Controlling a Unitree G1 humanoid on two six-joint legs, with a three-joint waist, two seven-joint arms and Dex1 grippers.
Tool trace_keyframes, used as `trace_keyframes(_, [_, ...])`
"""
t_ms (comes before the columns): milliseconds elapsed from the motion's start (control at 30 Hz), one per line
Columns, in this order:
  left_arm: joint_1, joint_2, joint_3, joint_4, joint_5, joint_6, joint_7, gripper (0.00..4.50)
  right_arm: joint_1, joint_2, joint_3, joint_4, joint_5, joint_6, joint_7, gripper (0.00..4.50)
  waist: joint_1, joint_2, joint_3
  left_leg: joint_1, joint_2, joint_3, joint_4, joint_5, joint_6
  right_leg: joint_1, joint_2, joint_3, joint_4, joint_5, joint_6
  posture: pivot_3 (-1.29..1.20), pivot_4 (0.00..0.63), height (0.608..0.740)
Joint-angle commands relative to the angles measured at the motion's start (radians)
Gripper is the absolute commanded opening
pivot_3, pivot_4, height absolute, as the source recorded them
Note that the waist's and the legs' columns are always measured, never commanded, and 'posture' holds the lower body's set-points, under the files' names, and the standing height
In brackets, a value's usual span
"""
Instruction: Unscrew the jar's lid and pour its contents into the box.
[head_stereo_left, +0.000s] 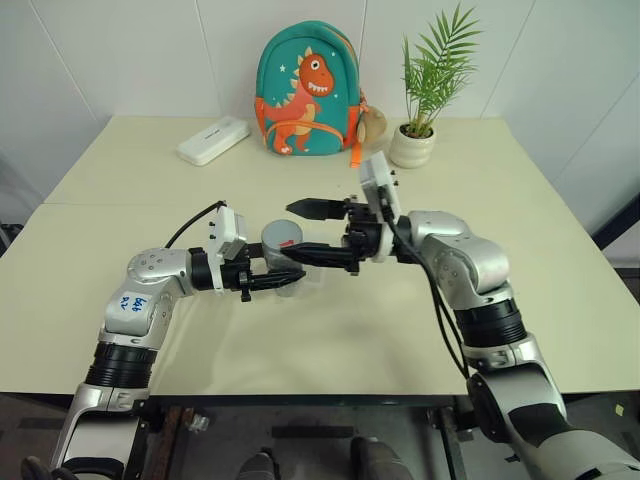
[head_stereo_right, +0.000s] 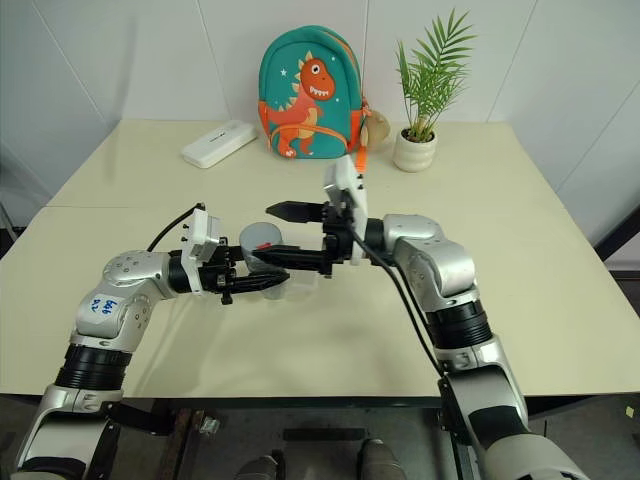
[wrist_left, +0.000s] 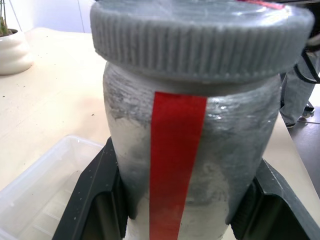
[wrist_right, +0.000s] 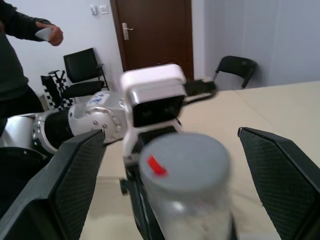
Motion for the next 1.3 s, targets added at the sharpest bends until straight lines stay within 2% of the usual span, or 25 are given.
trace_keyframes(33, [-0.016,-0.008,0.007,-0.009,-0.011,-0.030,-0.013,2.03,-0.015,0.023,0.030,-0.012,-0.044,-0.045,-0.039,4.48,-0.001,0.000,0.000,0.000,0.000,0.000,0.000,0.000,0.000,0.000,0.000,0.000,0.000,0.000,0.000,0.00,0.150,0.740])
trace_keyframes(233, [-0.015,-0.020,0.002,-0.014,-0.009,-0.029,-0.013,2.03,-0.050,0.060,0.032,0.035,-0.066,-0.086,-0.051,4.48,-0.002,0.000,0.000,0.000,0.000,0.000,0.000,0.000,0.000,0.000,0.000,0.000,0.000,0.000,0.000,0.00,0.150,0.740])
trace_keyframes(400, [-0.015,-0.020,0.003,-0.015,-0.008,-0.030,-0.012,2.03,-0.080,0.041,0.005,0.096,-0.074,-0.115,-0.041,4.48,-0.002,0.000,0.000,0.000,0.000,0.000,0.000,0.000,0.000,0.000,0.000,0.000,0.000,0.000,0.000,0.00,0.150,0.740])
trace_keyframes(567, [-0.015,-0.016,0.006,-0.013,-0.006,-0.035,-0.006,2.03,-0.083,-0.023,-0.025,0.141,-0.081,-0.134,-0.006,4.48,-0.002,0.000,0.000,0.000,0.000,0.000,0.000,0.000,0.000,0.000,0.000,0.000,0.000,0.000,0.000,0.00,0.150,0.740])
trace_keyframes(800, [-0.003,-0.003,0.020,-0.016,-0.008,-0.041,0.007,2.03,-0.061,-0.172,-0.062,0.254,-0.099,-0.207,0.095,4.48,0.002,0.000,0.000,0.000,0.000,0.000,0.000,0.000,0.000,0.000,0.000,0.000,-0.001,0.000,0.000,0.00,0.150,0.740])
trace_keyframes(933, [0.005,-0.003,0.023,-0.021,-0.008,-0.042,0.011,2.03,-0.090,-0.200,-0.096,0.315,-0.091,-0.211,0.120,4.48,-0.007,0.000,0.000,0.000,0.000,0.001,0.000,0.000,0.000,0.000,0.000,0.000,0.000,0.000,0.000,0.00,0.150,0.740])
trace_keyframes(1133, [0.006,0.000,0.023,-0.022,-0.007,-0.039,0.011,2.03,-0.064,-0.145,-0.099,0.149,0.040,-0.051,0.152,4.48,-0.007,0.000,0.000,0.000,0.000,0.001,-0.001,0.000,0.000,-0.001,0.000,0.000,0.001,0.000,0.000,0.00,0.150,0.740])
trace_keyframes(1300, [0.003,-0.001,0.018,-0.022,-0.005,-0.033,0.009,2.03,-0.021,-0.071,-0.021,0.014,0.034,0.018,0.082,4.48,-0.001,0.000,0.000,0.000,0.000,0.000,0.000,0.000,0.000,0.000,0.000,0.000,0.001,0.000,0.000,0.00,0.150,0.740])
